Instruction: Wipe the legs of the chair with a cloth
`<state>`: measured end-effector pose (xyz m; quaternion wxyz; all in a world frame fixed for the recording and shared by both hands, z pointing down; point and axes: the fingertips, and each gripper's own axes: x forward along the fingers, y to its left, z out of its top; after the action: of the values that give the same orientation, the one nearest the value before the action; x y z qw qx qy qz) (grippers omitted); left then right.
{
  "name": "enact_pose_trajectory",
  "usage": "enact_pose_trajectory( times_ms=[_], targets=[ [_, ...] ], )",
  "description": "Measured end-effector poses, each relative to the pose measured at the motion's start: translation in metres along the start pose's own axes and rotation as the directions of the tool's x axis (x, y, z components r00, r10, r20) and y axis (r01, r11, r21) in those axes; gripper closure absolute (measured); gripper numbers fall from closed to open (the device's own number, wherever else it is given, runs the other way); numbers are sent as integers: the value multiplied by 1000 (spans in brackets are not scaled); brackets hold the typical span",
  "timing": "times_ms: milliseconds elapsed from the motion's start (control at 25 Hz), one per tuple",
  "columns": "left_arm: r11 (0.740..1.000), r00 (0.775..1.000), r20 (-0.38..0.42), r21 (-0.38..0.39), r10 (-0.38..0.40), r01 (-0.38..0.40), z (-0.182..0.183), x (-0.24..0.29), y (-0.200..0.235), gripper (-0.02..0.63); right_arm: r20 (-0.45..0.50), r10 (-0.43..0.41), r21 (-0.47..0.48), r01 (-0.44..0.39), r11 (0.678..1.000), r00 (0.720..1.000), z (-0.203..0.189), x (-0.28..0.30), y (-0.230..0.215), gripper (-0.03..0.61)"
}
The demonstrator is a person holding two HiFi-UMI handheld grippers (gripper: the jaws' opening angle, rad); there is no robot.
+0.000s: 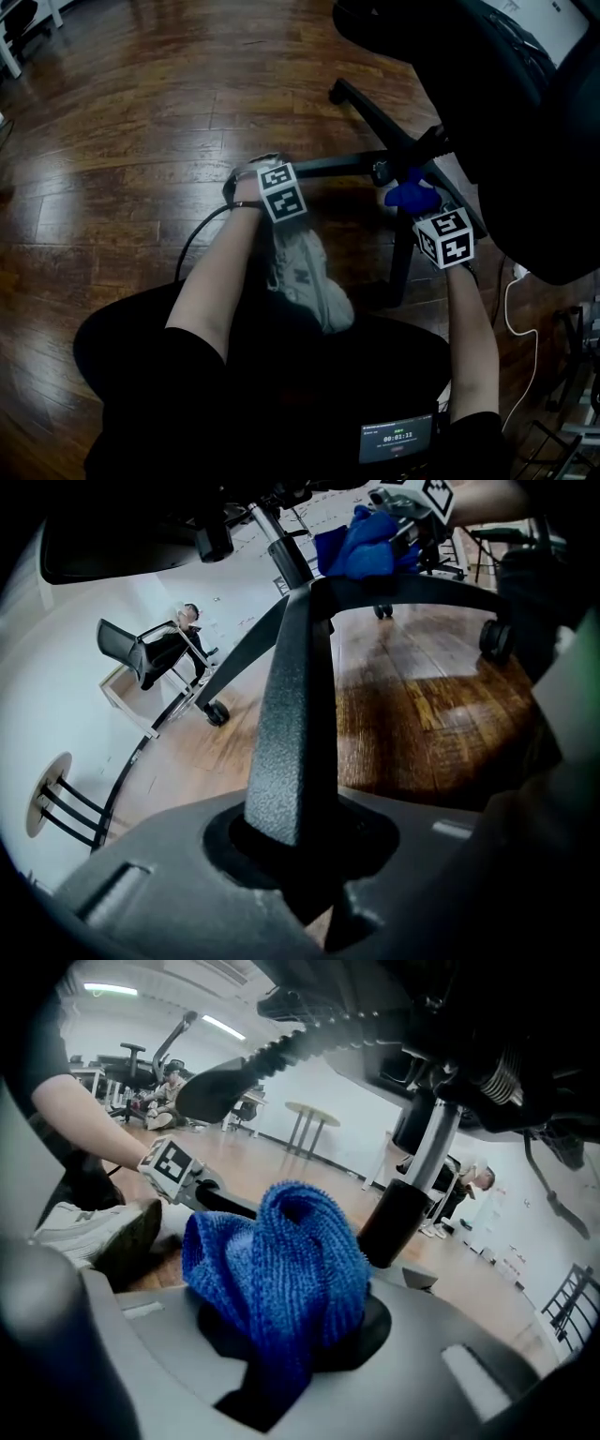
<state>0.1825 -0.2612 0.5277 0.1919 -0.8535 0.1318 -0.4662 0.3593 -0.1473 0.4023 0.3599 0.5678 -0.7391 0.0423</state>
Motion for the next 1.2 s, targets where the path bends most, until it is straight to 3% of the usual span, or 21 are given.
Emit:
enact_pose_trajectory(
  times_ms=[160,360,560,640,760,920,1040,1200],
  targets=[
    [1000,1000,1,-2,-6,6,-2,0,-1,535,-22,147,-23,-147,989,989,-29,-37,51,499],
    [1000,1000,0,2,2,-2,-1,1,1,535,-93,312,-76,-319,945,946,-73,-96,133,499],
    [1000,1000,-1,-5,2,-2,-1,1,0,535,-129,328,-138,-345,929,936,-87,-106,152,500],
    [1000,1000,0,-6,1,-1,-1,1,0,535,-108,333,-99,-343,934,937,-83,-102,148,500],
    [1000,1000,-1,-2,6,-6,-1,1,1,535,-31,272,-40,-274,961,962,-68,-86,127,500],
    [1000,1000,-1,3,13,-13,-1,1,2,535,51,74,-41,-72,997,996,-37,-45,65,499],
    [1000,1000,0,4,16,-16,0,2,1,535,67,-44,-24,45,999,997,-12,-13,18,498],
    [1000,1000,4,8,18,-18,2,2,0,536,35,-101,-35,102,994,994,4,8,-7,497]
  ],
)
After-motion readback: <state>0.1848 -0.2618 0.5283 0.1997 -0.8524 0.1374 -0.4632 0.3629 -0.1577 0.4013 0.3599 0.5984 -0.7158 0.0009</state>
